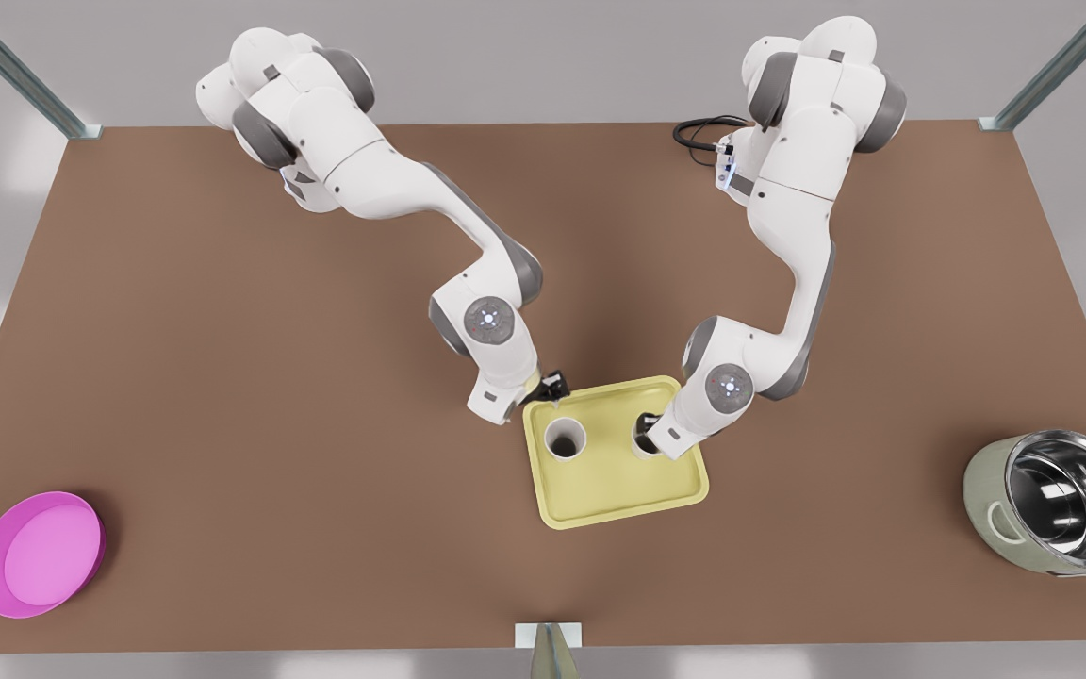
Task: Use the left arm to pick up the white IKEA cup from the tray and place it on the middle-left position; use the right arm to pick up the white IKEA cup from the tray and place it on the middle-right position
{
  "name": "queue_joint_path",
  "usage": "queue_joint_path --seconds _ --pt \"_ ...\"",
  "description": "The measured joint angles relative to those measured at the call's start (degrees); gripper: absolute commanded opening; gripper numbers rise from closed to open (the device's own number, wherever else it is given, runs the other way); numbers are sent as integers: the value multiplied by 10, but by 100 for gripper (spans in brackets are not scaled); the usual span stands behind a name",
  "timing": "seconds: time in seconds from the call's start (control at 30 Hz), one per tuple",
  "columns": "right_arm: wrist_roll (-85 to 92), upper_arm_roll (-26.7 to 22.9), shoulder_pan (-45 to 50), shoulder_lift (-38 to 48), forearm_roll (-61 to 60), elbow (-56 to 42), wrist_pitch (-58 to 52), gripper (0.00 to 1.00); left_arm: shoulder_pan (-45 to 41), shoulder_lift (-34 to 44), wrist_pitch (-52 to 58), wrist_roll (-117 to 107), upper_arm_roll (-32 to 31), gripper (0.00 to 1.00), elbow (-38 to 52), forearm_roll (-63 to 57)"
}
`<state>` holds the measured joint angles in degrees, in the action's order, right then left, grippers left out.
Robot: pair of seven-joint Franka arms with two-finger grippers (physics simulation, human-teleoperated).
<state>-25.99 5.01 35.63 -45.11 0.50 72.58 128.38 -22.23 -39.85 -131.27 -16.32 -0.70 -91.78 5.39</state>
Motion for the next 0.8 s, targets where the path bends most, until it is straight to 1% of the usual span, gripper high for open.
queue_joint_path --seconds 0.03,0.07,0.1,0.13,0.2,0.3,0.43,0.5,0.6,0.7,0.73,0.77,0.8 --pt "-3 0 0 -2 0 -1 4 100 0 0 -1 -1 0 43 1 0" --pt "-7 -1 -1 -11 1 -6 9 100 0 1 -2 -3 0 35 2 1" --pt "-10 -2 -1 -24 1 -18 14 100 0 1 -3 -4 0 22 3 1" --pt "-14 -1 0 -40 1 -38 18 100 0 2 -3 -5 0 17 3 2" --pt "-22 -1 1 -53 1 -56 26 100 0 3 -4 -8 -1 12 4 3" --pt "-31 -4 -2 -62 1 -71 38 100 0 7 -2 -17 0 6 4 -3" --pt "-41 -7 -2 -78 2 -82 53 100 14 40 26 -27 5 6 24 -8" --pt "-44 -6 0 -87 4 -80 63 100 82 60 75 -18 7 6 60 -8" --pt "-50 -5 2 -100 19 -77 73 100 198 56 121 20 7 6 75 -13" --pt "-55 -4 3 -107 24 -77 79 100 249 28 122 56 6 6 76 -18" --pt "-58 -3 5 -108 25 -74 81 96 252 23 121 67 6 6 77 -18" --pt "-60 -3 6 -108 26 -70 82 85 252 16 117 78 6 6 77 -19" --pt "-62 -3 6 -109 26 -68 83 72 252 7 111 87 4 6 77 -20"
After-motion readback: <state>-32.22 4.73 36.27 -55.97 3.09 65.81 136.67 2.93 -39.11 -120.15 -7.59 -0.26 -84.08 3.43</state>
